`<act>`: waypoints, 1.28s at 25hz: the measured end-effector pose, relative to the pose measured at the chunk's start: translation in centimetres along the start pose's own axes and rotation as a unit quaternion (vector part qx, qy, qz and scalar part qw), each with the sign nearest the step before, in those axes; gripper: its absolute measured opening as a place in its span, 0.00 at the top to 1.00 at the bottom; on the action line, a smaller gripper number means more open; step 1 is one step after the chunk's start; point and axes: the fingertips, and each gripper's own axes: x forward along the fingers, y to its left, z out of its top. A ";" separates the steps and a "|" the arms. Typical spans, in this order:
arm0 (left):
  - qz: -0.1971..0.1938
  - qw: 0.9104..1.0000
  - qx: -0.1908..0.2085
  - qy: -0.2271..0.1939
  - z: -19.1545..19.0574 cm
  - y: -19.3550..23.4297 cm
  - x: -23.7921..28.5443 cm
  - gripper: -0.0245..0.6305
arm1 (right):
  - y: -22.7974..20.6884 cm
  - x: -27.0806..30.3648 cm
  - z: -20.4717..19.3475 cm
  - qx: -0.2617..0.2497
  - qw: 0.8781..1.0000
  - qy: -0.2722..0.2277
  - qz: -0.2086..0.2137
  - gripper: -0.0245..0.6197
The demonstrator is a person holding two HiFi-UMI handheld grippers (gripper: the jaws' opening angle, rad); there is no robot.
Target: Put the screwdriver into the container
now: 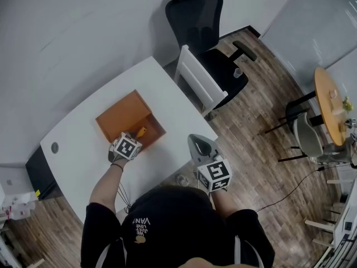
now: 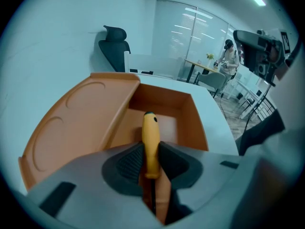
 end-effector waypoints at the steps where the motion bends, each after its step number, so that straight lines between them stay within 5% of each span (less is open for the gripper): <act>1: 0.000 1.000 0.001 0.005 -0.1 -0.1 0.0 0.81 | -0.1 0.0 0.1 0.000 1.000 -0.001 0.000 0.94; 32: -0.008 0.999 0.030 0.016 -0.6 -0.8 0.9 0.80 | -0.3 0.1 0.3 -0.002 1.000 -0.001 0.006 0.94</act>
